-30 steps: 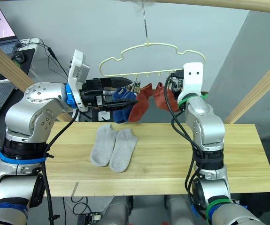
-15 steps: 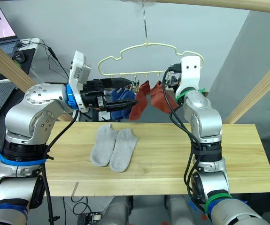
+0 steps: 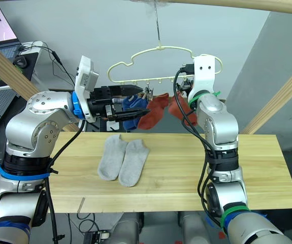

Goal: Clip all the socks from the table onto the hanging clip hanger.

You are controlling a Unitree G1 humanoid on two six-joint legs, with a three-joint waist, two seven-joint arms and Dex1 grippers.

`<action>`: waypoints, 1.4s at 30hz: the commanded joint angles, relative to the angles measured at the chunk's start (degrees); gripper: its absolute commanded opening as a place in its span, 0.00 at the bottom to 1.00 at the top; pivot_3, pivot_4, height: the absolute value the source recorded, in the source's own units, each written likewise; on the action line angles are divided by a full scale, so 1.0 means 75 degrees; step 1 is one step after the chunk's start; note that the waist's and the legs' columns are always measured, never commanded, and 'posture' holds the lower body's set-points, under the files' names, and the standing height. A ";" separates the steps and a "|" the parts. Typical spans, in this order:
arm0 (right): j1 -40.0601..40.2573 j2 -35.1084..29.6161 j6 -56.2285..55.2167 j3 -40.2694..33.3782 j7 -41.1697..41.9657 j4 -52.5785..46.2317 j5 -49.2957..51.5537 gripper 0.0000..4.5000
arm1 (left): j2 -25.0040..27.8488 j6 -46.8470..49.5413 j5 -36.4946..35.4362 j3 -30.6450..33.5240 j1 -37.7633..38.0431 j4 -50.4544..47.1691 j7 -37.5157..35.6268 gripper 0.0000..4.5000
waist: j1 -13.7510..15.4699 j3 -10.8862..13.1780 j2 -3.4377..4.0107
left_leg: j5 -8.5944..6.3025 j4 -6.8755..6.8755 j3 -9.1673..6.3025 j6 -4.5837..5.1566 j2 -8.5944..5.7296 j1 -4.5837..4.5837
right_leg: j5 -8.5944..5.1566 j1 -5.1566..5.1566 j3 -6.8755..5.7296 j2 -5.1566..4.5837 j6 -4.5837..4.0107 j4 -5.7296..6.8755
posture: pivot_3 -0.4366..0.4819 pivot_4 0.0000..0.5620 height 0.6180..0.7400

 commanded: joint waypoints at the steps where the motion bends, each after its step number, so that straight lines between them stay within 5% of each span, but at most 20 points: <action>1: -0.0183 -0.0030 -0.0228 -0.0070 0.0059 -0.0124 0.0109 0.33 | 0.0084 -0.0057 -0.0032 0.0273 -0.0013 -0.0271 0.0065 0.83 | 0.0001 0.0000 0.0000 | 0.0000 0.0000 0.0000 0.0000 0.0000 0.0000 | 0.0000 0.0000 0.0000 0.0000 0.0000 0.0000 | 0.60 0.46 1.00; 12: 0.0381 -0.0069 0.0623 0.0008 0.0015 -0.0861 0.0128 0.33 | 0.0010 -0.0116 -0.0007 0.0202 -0.0056 -0.0198 0.0034 0.83 | 0.0001 0.0000 0.0000 | 0.0000 0.0000 0.0001 0.0000 0.0000 0.0000 | 0.0000 0.0000 0.0001 0.0000 0.0000 0.0000 | 0.58 0.46 1.00; 18: 0.0360 -0.0026 0.0758 -0.0012 0.0006 -0.0899 0.0115 0.67 | -0.0039 -0.0142 0.0011 0.0176 -0.0119 -0.0122 0.0023 0.83 | 0.0002 0.0000 0.0000 | 0.0000 0.0000 0.0000 0.0000 0.0001 0.0001 | 0.0000 0.0000 0.0000 0.0001 0.0000 0.0001 | 0.58 0.46 1.00; 42: -0.0419 -0.0051 0.0257 -0.0101 0.0045 0.0017 0.0192 0.67 | -0.0029 -0.0236 0.0095 0.0167 -0.0041 -0.0157 0.0163 0.83 | 0.0004 0.0000 0.0000 | 0.0000 -0.0001 0.0000 0.0000 0.0000 0.0000 | 0.0000 0.0000 0.0000 0.0001 0.0000 0.0000 | 0.59 0.45 1.00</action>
